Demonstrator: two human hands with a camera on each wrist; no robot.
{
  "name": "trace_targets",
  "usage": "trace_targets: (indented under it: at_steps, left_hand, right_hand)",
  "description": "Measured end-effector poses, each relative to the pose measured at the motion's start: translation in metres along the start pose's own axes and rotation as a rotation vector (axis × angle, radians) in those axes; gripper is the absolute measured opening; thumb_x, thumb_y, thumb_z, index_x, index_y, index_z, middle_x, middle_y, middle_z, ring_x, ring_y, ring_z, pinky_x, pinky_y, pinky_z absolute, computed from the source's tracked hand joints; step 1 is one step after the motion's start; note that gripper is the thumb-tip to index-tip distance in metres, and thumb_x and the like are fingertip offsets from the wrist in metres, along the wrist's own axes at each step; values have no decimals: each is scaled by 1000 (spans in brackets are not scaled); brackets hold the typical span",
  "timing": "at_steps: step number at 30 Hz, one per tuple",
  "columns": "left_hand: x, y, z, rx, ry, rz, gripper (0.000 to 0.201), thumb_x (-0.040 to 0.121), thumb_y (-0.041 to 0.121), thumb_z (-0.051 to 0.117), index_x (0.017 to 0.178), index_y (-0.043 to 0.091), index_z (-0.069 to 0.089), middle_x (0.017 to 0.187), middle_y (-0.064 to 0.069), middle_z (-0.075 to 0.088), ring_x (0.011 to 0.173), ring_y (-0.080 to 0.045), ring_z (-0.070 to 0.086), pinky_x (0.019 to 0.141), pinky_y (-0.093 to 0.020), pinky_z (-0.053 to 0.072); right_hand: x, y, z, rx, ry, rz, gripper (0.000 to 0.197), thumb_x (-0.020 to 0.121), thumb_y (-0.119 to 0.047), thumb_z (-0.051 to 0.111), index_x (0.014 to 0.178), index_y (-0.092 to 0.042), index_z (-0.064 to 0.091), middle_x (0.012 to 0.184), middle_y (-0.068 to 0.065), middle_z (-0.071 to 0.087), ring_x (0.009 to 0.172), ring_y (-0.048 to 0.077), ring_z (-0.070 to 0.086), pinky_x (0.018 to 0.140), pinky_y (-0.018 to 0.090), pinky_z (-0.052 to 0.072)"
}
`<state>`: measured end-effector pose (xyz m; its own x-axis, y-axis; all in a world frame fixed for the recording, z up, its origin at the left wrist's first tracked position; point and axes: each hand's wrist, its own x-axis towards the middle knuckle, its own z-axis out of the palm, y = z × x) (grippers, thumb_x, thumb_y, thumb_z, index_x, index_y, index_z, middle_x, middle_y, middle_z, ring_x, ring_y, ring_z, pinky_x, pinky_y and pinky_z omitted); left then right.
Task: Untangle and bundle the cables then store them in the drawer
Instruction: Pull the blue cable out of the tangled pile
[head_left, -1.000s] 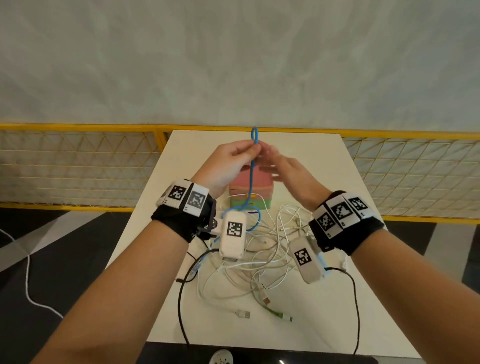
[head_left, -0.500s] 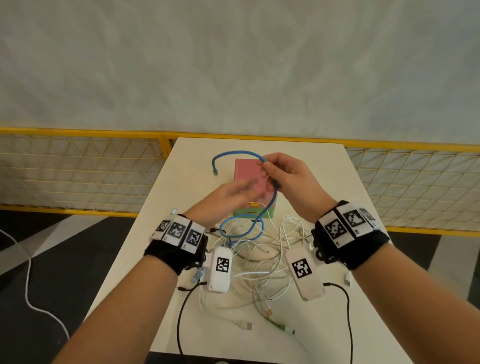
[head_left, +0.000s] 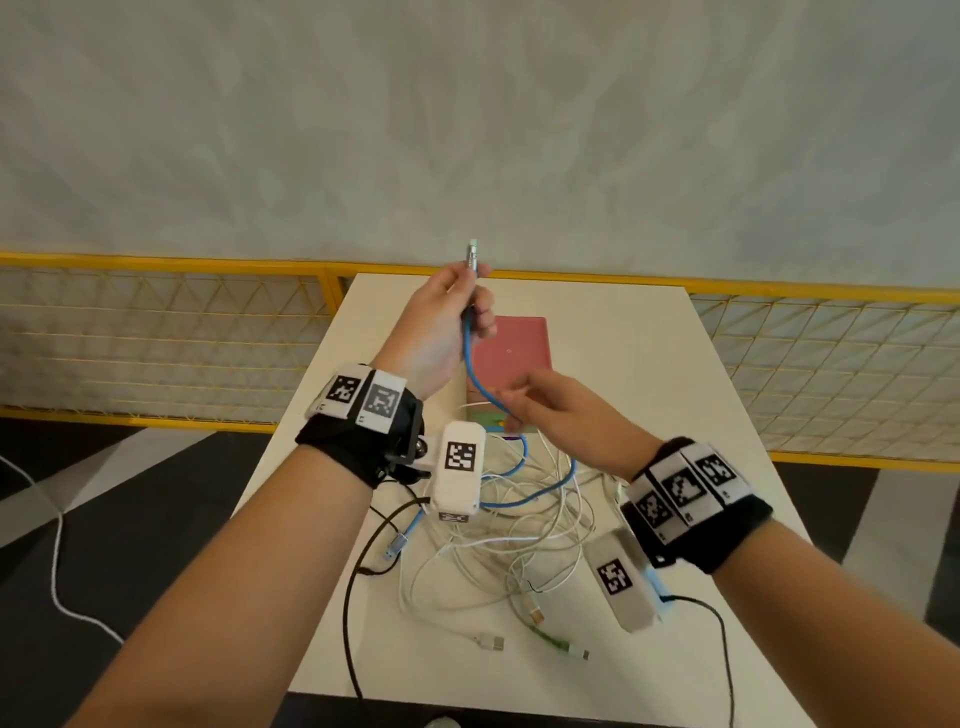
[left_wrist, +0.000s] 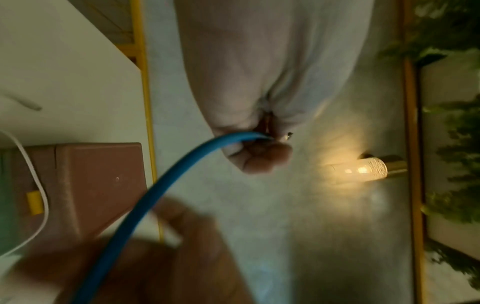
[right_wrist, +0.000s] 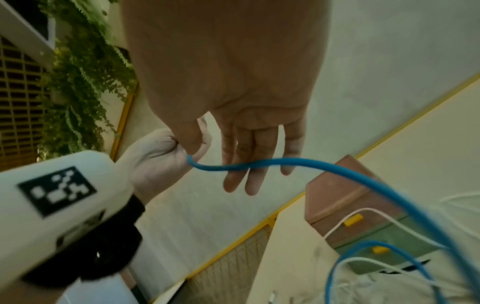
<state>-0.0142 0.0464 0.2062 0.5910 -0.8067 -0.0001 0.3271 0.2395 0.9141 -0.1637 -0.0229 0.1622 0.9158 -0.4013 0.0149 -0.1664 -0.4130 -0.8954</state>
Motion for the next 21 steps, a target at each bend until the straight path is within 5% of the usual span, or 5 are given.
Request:
trace_targets:
  at_steps: [3,7,14,19,21]
  left_hand:
    - [-7,-6,15,97,-109,7,23,105,7,33,94,9,53,72,-2,58,61,-12,57,61,-22,48]
    - [-10,16,17,38,-94,49,23,103,12,40,81,17,46,54,9,35,43,-5,29,45,-18,27]
    - [-35,71,-10,361,-131,267,20,102,18,46,91,16,62,44,14,26,37,-4,18,36,-17,18]
    - [-52,42,18,1027,-389,41,34,106,20,35,136,11,49,85,-20,70,34,-9,44,43,-23,42]
    - [-52,25,21,1063,-386,3,27,106,22,34,122,15,56,87,-17,72,69,4,60,60,-32,46]
  right_hand:
    - [17,-15,3,78,47,-87,21,99,-17,44,107,-3,57,93,10,65,83,11,64,79,20,52]
    - [15,-8,7,-5,34,-135,30,103,-18,32,79,-11,49,65,9,48,58,16,50,62,26,44]
    - [-3,46,-13,-248,-50,-22,29,102,-22,33,87,-4,49,69,-1,46,61,13,51,66,35,49]
    - [12,12,-26,-106,63,-33,21,100,-17,42,92,-9,59,76,4,53,69,15,55,61,33,57]
    - [16,-9,-28,-58,116,-145,20,99,-12,43,101,-7,62,79,3,57,70,7,56,66,22,55]
